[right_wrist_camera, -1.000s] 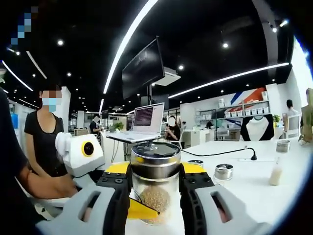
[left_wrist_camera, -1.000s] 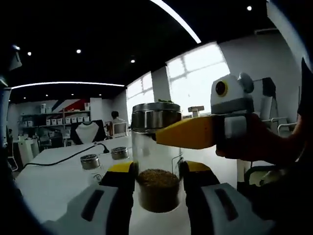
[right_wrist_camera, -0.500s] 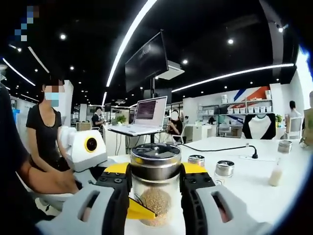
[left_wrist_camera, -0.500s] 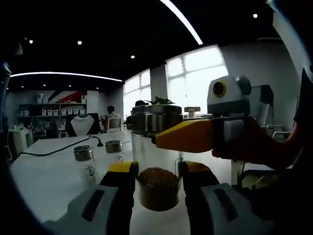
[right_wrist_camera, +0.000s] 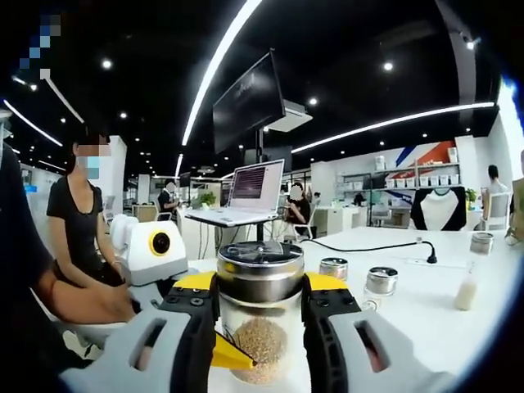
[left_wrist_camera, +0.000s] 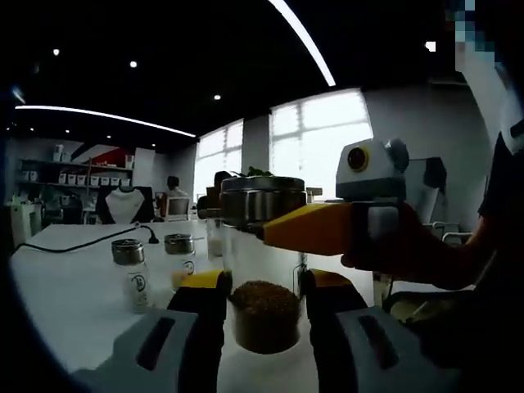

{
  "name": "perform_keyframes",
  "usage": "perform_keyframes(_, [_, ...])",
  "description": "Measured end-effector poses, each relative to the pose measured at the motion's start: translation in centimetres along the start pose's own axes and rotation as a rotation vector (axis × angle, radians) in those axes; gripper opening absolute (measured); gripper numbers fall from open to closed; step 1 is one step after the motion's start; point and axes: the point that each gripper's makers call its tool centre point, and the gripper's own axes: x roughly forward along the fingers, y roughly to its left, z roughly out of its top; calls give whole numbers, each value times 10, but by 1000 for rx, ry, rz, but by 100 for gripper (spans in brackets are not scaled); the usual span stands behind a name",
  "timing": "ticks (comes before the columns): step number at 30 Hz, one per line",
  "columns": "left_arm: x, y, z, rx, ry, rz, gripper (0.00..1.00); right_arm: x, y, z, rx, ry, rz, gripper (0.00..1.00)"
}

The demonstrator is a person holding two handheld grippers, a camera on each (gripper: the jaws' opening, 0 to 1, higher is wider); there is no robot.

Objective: Rotate the seasoning bottle until the label or dispensing opening points toward the visible target arrow and the bottle remains upright within the marked orientation range

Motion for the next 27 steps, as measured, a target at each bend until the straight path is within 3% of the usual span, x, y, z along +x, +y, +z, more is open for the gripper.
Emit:
perform_keyframes(3, [1,0,2,15,-11,-6,41,-3,-2,3,7,-37,-11,38])
perform_keyframes(5, [2,-1,5,-1,-37,-25,41,-5,-6,6,56,-59,-21,38])
perform_keyframes(6, [3,-2,8,-48,-61,-42,41,-6,-8,8,90,-78,-17,38])
perform_keyframes(9, [2,1,11,-72,-89,-38,40,-9,-14,11,107,-95,-10,37])
perform_keyframes(18, [0,11,0,-36,-33,6,46,-17,-46,20,99,-121,-74,38])
perform_keyframes(26, [0,19,-6,-54,-4,45,63,-20,-69,16,46,-88,-122,38])
perform_keyframes(27, [-1,25,-5,-34,-6,76,63,-21,-74,16,42,-86,-131,38])
